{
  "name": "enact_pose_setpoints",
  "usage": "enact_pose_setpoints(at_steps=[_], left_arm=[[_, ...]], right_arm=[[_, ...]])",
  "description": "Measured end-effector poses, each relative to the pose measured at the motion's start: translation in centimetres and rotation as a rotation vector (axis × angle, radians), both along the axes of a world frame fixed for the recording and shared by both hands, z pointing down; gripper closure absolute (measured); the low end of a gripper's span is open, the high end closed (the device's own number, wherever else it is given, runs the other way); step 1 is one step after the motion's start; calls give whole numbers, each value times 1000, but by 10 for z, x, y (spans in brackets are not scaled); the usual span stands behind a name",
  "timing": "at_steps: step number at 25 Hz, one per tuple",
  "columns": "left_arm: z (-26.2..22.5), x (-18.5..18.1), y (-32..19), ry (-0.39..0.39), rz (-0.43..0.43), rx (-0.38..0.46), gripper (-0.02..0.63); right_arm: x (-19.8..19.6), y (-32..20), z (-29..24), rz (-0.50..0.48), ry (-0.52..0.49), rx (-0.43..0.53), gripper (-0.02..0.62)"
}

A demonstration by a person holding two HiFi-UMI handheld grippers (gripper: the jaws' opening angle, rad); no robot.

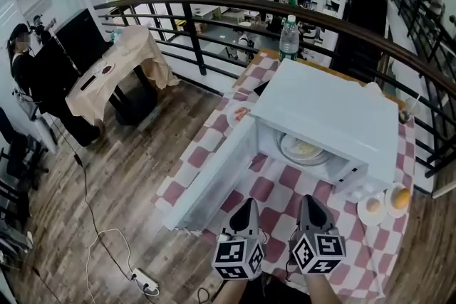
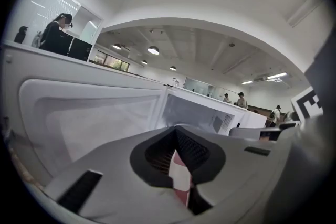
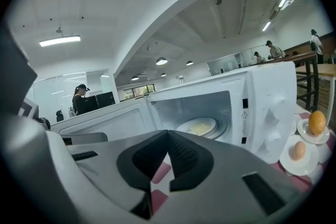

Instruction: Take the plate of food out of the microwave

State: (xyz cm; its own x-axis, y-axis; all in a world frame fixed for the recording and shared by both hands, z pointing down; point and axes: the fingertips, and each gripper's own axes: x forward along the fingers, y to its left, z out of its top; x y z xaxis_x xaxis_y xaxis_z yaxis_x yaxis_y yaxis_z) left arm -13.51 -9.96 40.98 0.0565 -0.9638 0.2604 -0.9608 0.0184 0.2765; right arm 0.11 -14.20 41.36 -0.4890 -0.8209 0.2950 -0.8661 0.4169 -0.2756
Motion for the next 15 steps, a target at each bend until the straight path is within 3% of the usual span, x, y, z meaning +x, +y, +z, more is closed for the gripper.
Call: enact_pose_setpoints(at_steps=[10, 15], left_arm=[[20, 0, -47, 24, 125, -48, 594], [29, 3, -65, 29, 186, -66, 594]], right_arm=[[-13, -38, 17, 94, -14, -60, 601], [-14, -48, 37, 120, -77, -155, 601]])
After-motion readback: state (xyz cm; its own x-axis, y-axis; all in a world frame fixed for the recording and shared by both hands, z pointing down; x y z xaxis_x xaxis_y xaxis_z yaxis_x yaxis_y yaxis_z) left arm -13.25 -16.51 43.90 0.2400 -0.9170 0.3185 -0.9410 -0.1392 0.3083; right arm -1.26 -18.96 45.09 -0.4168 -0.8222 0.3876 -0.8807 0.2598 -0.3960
